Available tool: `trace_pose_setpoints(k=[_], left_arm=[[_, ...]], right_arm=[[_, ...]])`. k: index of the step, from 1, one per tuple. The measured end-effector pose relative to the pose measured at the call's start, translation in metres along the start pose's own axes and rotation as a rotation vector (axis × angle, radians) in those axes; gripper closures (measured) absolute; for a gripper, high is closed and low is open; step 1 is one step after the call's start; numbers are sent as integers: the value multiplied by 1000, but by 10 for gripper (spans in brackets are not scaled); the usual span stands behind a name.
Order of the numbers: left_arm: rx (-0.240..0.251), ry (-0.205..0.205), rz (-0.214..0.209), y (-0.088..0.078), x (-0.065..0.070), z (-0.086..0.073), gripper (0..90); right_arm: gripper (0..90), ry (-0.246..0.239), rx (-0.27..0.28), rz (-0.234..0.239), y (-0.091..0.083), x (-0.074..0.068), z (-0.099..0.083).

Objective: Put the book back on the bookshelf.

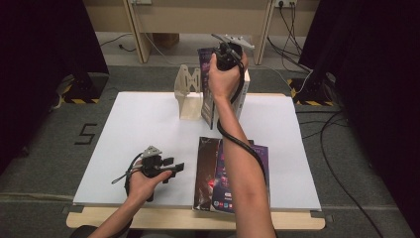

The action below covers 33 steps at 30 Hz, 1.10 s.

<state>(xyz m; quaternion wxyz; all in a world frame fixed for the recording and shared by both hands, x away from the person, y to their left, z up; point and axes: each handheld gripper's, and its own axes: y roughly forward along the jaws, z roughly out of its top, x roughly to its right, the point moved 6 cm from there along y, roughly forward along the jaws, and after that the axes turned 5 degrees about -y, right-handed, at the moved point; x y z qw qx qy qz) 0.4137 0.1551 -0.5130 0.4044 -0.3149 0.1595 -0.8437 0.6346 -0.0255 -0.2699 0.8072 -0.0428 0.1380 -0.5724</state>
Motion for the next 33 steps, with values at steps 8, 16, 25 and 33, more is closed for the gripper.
trace_pose_setpoints(k=[8,16,25,33], left_arm=[[3,-8,0,1,-3,-2,413],[-3,-15,7,1,-5,-3,413],[-8,-10,13,2,-6,-5,413],[-14,-10,8,2,-4,-6,413]], right_arm=[[840,-10,7,-22,12,4,-5],[819,-110,24,-53,10,1,-18],[811,-140,40,-64,-20,-7,-41],[813,-128,26,-86,-43,-3,-49]])
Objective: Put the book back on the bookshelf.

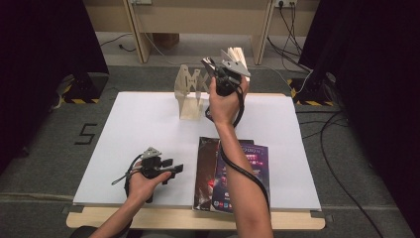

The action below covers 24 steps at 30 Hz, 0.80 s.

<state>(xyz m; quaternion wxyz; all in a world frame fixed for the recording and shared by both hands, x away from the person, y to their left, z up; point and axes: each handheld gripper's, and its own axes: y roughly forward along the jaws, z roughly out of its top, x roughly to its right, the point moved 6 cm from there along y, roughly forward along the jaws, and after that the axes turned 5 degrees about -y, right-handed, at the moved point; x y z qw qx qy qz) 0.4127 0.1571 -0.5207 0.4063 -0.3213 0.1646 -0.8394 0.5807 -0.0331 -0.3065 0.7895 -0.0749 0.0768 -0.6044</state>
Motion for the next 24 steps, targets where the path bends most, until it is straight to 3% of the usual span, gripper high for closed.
trace_pose_setpoints(k=[13,24], left_arm=[[1,1,1,0,0,0,413],[0,2,-5,1,2,0,413]], right_arm=[[752,2,-126,36,-8,17,-8],[738,-70,-237,46,-7,23,-13]])
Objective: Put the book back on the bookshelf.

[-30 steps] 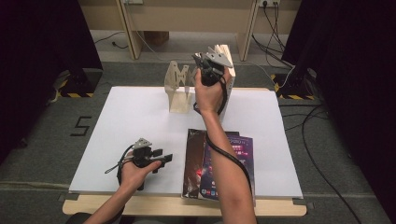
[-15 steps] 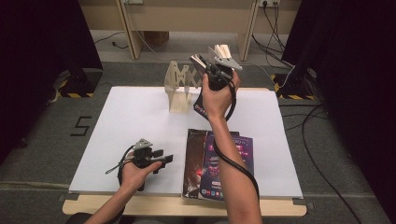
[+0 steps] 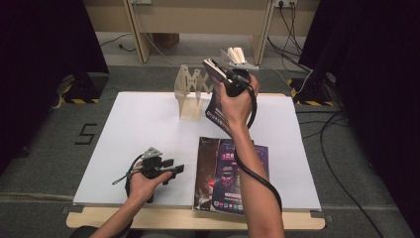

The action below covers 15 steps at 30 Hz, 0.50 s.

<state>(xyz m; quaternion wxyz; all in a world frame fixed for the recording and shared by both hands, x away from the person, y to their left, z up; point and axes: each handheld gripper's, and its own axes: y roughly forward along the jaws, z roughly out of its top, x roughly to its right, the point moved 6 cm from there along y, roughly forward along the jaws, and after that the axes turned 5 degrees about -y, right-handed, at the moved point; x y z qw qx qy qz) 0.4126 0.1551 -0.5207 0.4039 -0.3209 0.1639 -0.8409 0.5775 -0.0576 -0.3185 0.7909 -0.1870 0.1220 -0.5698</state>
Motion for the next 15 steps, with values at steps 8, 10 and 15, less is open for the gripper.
trace_pose_setpoints(k=[8,10,15], left_arm=[[-6,3,3,0,0,-1,412],[-9,5,1,0,0,-1,412],[-7,4,2,0,0,-1,412]], right_arm=[[804,-28,-64,16,5,-1,-1],[824,-43,-81,5,5,-1,0],[846,-43,-69,-6,1,1,7]])
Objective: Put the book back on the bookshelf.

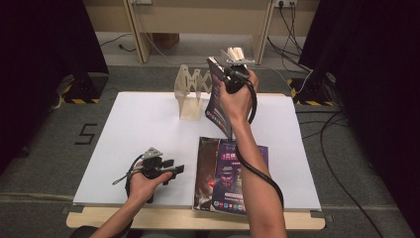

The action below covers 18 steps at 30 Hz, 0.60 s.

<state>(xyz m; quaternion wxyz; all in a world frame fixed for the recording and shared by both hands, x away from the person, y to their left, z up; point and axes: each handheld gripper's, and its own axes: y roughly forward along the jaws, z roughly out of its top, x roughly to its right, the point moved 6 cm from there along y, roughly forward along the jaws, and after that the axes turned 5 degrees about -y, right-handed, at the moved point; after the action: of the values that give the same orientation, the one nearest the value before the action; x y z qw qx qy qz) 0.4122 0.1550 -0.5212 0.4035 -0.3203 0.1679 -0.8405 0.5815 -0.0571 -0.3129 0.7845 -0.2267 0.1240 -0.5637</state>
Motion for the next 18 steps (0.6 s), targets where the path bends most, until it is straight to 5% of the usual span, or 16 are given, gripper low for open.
trace_pose_setpoints(k=[10,18], left_arm=[[4,-5,-3,0,-1,0,412],[4,-7,-1,0,-1,1,412]], right_arm=[[847,68,136,-18,-2,-4,12],[847,99,168,-13,7,-13,19]])
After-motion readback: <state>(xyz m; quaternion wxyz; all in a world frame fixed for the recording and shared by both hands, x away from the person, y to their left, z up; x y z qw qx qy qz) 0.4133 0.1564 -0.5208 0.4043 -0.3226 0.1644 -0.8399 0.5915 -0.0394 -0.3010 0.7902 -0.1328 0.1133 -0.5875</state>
